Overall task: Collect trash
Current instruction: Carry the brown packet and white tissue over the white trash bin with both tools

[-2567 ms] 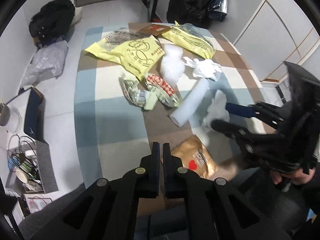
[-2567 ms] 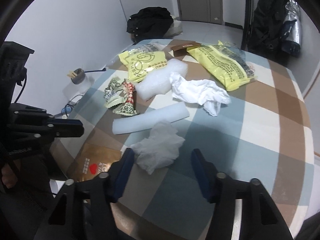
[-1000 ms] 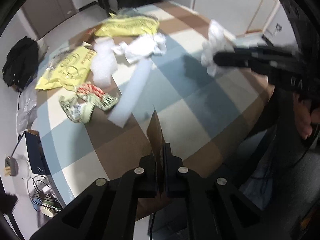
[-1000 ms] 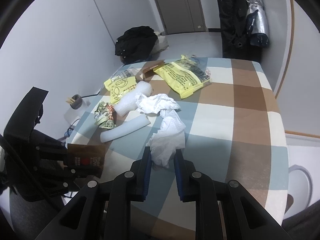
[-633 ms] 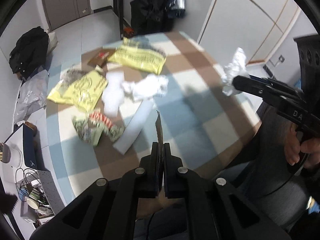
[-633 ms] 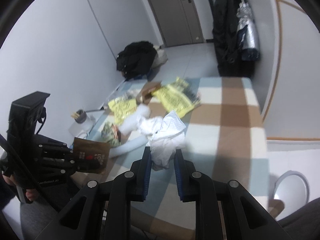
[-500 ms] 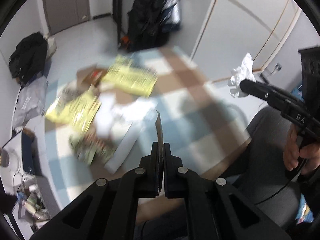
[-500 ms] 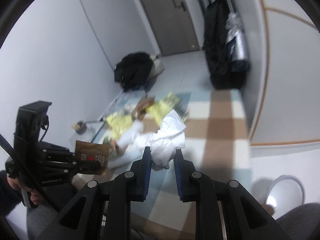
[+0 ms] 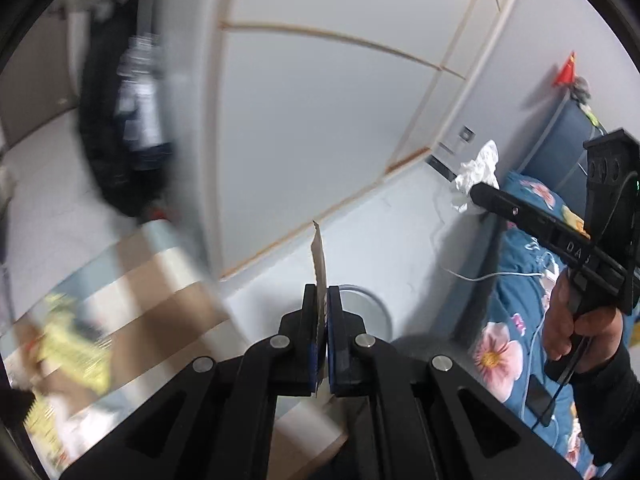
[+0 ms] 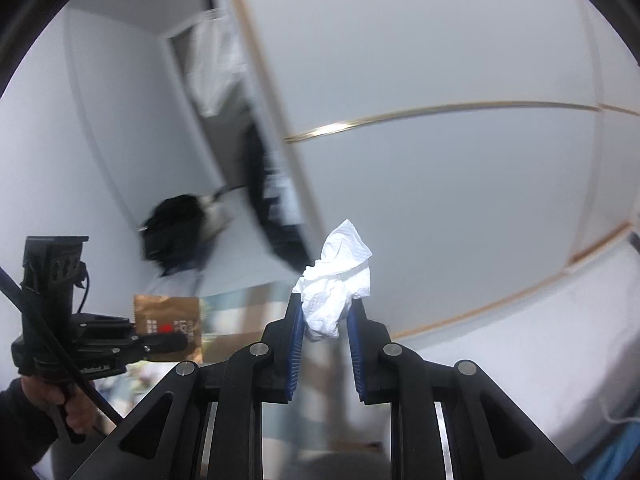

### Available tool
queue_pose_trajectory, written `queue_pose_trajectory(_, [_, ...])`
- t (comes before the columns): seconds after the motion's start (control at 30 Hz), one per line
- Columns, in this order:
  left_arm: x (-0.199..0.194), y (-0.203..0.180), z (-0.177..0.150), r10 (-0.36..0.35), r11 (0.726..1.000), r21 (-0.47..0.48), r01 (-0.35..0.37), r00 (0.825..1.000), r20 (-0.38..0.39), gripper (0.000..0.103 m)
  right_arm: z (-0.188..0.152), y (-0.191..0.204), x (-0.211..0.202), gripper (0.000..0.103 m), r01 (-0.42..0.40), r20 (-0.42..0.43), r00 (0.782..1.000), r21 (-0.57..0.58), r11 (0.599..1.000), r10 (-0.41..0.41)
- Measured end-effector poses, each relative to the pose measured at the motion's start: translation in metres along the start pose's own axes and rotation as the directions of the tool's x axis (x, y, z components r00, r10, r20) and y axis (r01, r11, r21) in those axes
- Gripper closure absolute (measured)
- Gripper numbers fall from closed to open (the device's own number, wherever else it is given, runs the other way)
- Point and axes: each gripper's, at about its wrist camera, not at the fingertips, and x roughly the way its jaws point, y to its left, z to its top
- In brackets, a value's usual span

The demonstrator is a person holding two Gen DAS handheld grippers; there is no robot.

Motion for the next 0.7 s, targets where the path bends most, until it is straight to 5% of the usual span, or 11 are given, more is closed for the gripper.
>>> queue_pose_trajectory(0.17, [0.083,-0.018,0.017,-0.08,0.996,0.024,0.083,0.99,-0.12,0.103,-0.026,-0.077,0.009,0.083,0.117,-0.072,0.991,0.119,0.986,-0.109])
queue_pose_trajectory(0.3, [0.144,-0.03,0.012,-0.098,0.994,0.031,0.108,0.965,-0.244,0.103,-0.063,-0.121,0.038,0.084,0.172,-0.177,0.975,0.207,0.963,-0.136])
queue_pose_trajectory(0.5, [0.22,-0.03,-0.015,-0.103,0.991,0.037,0.13,0.902,-0.42,0.103,-0.137,-0.162,0.099,0.084,0.199,-0.346,0.935,0.332,0.922,-0.078])
queue_pose_trajectory(0.7, [0.269,-0.032,-0.028,-0.116,0.989,0.012,0.149,0.818,-0.564,0.103,-0.185,-0.169,0.158,0.084,0.198,-0.468,0.884,0.385,0.902,0.006])
